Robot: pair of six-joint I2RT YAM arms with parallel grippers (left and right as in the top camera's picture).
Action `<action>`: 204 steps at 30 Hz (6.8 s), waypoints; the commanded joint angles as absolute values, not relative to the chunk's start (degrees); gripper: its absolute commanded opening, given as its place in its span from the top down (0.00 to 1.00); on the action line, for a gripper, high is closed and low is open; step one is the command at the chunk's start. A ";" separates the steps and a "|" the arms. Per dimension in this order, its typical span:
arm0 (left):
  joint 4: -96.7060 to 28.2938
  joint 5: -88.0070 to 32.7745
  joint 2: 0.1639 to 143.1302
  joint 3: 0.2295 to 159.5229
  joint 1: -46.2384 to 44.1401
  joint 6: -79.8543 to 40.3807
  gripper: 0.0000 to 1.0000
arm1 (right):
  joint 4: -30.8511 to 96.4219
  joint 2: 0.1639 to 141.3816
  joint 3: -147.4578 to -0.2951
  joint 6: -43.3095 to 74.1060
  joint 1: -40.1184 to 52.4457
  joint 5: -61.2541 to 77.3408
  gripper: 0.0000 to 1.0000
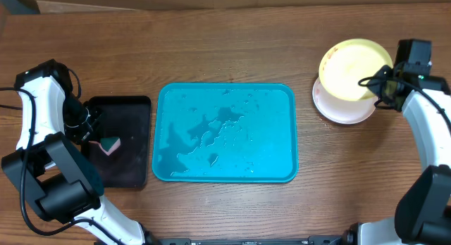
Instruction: Clean dirty plates on tray and stack at the side
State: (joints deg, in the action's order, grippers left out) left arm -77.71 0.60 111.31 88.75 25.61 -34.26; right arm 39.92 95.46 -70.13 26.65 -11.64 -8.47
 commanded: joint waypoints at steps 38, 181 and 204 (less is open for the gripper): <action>-59.11 -20.58 109.82 78.50 25.43 -18.70 0.37 | 35.81 100.05 -67.83 20.27 20.29 26.63 0.00; -87.15 -24.38 56.25 82.63 12.95 -9.41 0.00 | 4.62 0.16 -0.45 20.93 4.10 -5.34 0.00; -87.15 -24.38 56.25 82.65 12.95 -9.41 0.00 | 4.62 0.16 -0.45 13.65 4.10 -2.72 0.00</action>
State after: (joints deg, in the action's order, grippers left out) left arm -87.29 -24.60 56.27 82.74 13.19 -8.99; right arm 4.75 0.73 -1.06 14.28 4.16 -2.98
